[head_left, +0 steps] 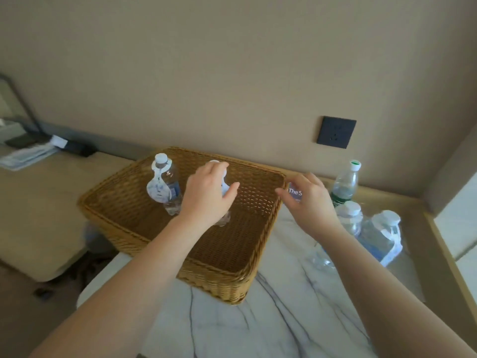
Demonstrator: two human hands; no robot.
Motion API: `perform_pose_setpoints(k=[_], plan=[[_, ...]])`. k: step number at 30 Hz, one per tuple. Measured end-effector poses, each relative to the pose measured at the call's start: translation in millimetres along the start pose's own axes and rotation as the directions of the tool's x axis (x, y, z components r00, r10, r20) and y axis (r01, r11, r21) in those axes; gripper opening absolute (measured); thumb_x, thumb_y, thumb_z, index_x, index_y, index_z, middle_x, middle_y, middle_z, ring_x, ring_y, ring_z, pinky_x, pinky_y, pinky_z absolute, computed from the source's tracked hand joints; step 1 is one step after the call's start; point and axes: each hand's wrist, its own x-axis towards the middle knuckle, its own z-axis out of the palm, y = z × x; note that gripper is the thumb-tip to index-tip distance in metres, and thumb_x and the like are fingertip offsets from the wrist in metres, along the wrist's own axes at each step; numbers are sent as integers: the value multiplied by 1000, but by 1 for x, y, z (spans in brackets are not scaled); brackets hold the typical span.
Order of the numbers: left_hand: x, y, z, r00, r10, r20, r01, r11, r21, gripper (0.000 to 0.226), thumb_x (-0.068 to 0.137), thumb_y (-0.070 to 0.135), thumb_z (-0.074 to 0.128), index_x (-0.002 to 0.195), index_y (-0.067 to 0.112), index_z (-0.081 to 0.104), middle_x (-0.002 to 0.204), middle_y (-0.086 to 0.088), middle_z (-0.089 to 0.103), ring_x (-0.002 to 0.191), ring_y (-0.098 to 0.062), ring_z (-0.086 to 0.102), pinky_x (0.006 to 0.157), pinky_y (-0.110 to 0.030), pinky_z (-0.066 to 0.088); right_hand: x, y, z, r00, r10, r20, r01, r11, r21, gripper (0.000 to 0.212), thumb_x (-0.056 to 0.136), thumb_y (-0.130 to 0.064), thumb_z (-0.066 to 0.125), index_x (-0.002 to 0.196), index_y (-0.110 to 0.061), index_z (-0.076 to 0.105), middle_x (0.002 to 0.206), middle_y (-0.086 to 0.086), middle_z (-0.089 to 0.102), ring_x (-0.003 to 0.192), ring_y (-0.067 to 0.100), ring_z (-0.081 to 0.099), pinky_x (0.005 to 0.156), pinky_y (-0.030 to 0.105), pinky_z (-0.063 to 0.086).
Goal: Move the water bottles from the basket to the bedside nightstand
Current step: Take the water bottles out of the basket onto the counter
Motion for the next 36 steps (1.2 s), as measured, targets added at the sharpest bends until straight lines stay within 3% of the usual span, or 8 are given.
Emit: perform_pose_setpoints(k=[6,11,17,22,31,36], plan=[[13,-97,-27,992,-128,-14,129,990,59,50,91,38,57,132,11,50,131,-10,55,118,-28,51,97,-46,43,38,-55,74,997,8,72,-11,999,43,39,86,-38,65,116,-13,63,109,5,59,109,24,55,90,38,49],[37,-168,-30,988,-151,-34,152,987,45,51,88,35,62,129,8,50,121,-14,55,110,-30,51,91,-42,46,71,-83,128,994,88,70,-84,995,-58,43,87,-40,62,119,-12,60,111,10,59,109,28,53,87,38,47],[69,-226,-12,985,-167,43,164,984,67,59,87,44,60,132,8,48,124,-12,53,115,-26,48,92,-39,43,94,-96,164,983,182,38,-174,973,-153,47,87,-43,60,124,-14,56,119,9,56,113,27,49,86,38,45],[81,-243,2,986,-110,123,115,993,-32,48,84,45,65,121,15,56,114,-7,57,104,-24,51,87,-37,43,101,-95,170,975,221,24,-211,954,-211,44,88,-41,60,121,-13,57,116,9,57,105,26,52,80,35,45],[89,-241,6,991,-35,130,56,985,-161,31,83,36,69,96,10,60,96,-1,58,90,-20,53,79,-36,43,105,-90,170,973,223,57,-201,944,-263,36,90,-42,58,108,-11,58,99,6,64,81,18,52,65,28,38],[89,-232,-7,992,62,106,-42,983,-177,30,82,38,70,89,11,59,87,4,55,83,-18,52,74,-34,40,96,-96,155,973,218,-75,-230,942,-246,32,91,-40,55,99,-9,55,87,7,62,72,21,53,58,30,34]])
